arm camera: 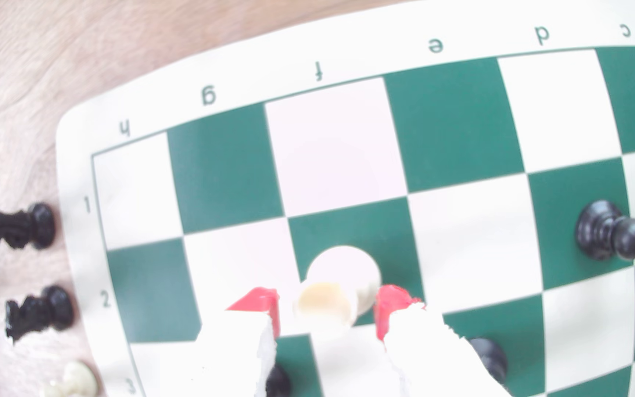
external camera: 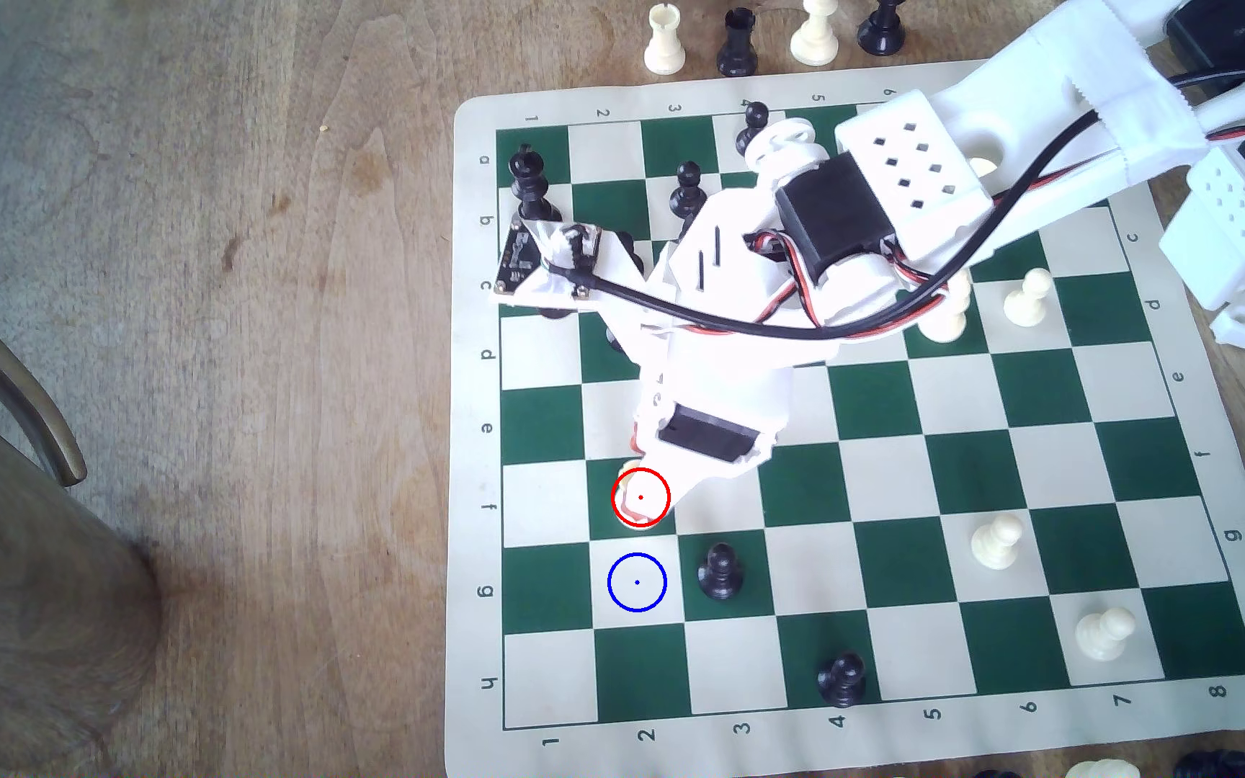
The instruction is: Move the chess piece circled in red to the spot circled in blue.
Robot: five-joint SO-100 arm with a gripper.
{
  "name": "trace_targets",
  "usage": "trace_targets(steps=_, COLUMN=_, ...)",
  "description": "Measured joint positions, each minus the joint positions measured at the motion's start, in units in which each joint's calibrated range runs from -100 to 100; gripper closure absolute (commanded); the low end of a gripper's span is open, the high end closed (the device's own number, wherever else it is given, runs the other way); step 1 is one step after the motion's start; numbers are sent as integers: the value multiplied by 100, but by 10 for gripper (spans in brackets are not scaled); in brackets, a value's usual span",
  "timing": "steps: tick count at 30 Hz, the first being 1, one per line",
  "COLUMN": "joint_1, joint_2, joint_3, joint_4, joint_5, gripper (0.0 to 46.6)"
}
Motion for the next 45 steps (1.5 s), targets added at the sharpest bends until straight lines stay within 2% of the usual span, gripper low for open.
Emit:
trace_targets(steps=15, joint_1=-29, joint_2=0, joint_3=0, joint_4=-88, joint_5=-39, gripper=328)
trace_targets(steps=23, joint_1=-81, joint_2=251, joint_3=0, joint_4=-199, joint_5=-39, gripper=362)
trace_targets(steps=32, joint_1=-81, joint_2=251, joint_3=0, joint_4=-279, joint_5=-59, gripper=455)
trace_targets(steps=45, joint_1=-81, joint_2=-25, joint_3=9, joint_4=-271, joint_5=-68, gripper=464)
